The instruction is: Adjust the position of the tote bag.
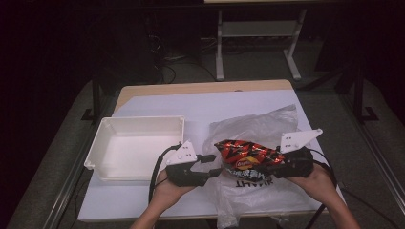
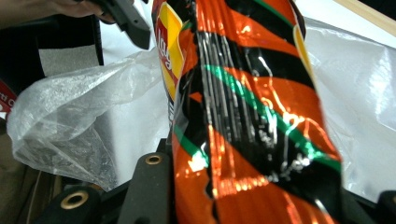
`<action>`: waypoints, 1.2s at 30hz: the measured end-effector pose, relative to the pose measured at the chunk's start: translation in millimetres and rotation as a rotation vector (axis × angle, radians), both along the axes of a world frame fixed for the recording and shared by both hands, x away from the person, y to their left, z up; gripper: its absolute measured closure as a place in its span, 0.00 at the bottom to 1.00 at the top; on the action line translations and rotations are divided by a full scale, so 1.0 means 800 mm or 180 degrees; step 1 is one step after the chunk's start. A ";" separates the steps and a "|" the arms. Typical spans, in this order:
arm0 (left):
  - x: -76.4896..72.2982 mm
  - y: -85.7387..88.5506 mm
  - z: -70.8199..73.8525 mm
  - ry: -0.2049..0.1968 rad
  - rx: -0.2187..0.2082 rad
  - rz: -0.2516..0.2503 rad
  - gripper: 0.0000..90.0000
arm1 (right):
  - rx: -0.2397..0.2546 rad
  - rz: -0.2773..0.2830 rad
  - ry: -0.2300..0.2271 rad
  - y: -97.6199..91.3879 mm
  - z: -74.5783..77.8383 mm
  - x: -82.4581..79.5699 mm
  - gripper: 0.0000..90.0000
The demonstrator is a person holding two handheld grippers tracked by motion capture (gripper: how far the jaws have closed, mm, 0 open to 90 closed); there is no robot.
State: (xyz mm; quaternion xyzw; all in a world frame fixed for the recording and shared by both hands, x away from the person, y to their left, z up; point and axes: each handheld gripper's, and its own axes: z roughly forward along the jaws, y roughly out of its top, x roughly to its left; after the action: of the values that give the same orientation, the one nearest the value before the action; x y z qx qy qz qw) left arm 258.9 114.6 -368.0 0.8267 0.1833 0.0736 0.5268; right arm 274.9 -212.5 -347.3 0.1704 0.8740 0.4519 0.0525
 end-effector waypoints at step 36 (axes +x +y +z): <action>-0.014 0.040 -0.016 -0.0048 0.0187 0.0290 0.48 | 0.0188 0.0136 0.0279 -0.014 0.065 0.010 0.77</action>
State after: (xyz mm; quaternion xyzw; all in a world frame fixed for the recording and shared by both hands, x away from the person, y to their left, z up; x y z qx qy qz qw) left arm 247.4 146.7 -380.8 0.8320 0.2144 0.1091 0.4998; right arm 282.6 -223.5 -294.9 0.1728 0.8652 0.4707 -0.0005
